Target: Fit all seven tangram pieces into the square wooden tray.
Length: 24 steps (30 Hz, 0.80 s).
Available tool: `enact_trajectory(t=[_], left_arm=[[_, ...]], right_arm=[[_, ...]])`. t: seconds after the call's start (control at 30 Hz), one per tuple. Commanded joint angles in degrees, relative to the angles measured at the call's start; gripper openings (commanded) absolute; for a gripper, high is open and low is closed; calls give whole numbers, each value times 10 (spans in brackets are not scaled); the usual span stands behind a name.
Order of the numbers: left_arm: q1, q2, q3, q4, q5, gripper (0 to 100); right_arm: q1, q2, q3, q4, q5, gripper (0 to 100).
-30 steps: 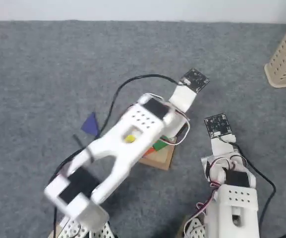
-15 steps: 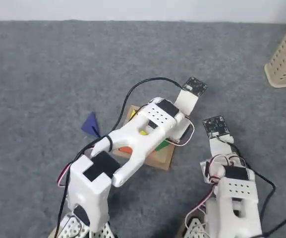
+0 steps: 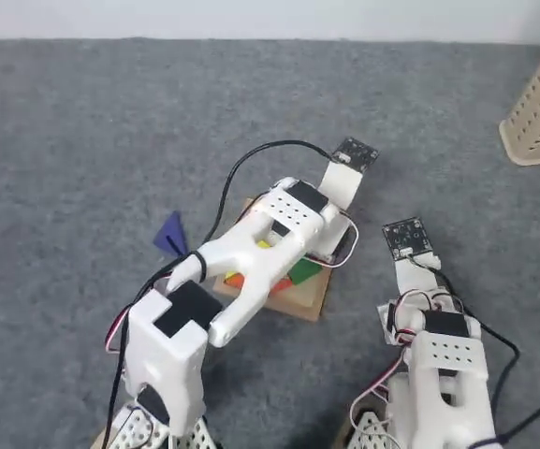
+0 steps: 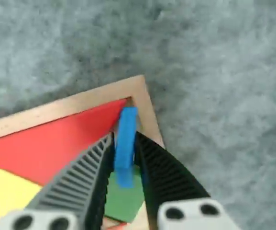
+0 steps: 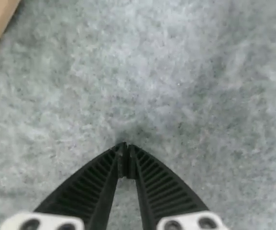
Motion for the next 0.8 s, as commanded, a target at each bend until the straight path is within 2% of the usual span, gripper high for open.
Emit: enact_trajectory(t=[0.0, 0.23, 0.47, 0.77], left_arm=[[-6, -35, -29, -7, -11, 66], [-11, -35, -69, 27, -12, 69], [-43, -35, -89, 31, -12, 69], [-40, -36, -88, 40, -32, 66]], right_arm=[[6, 3, -37, -9, 6, 6], [6, 3, -37, -9, 7, 6], [6, 3, -37, -9, 7, 6], [6, 3, -37, -9, 7, 6]])
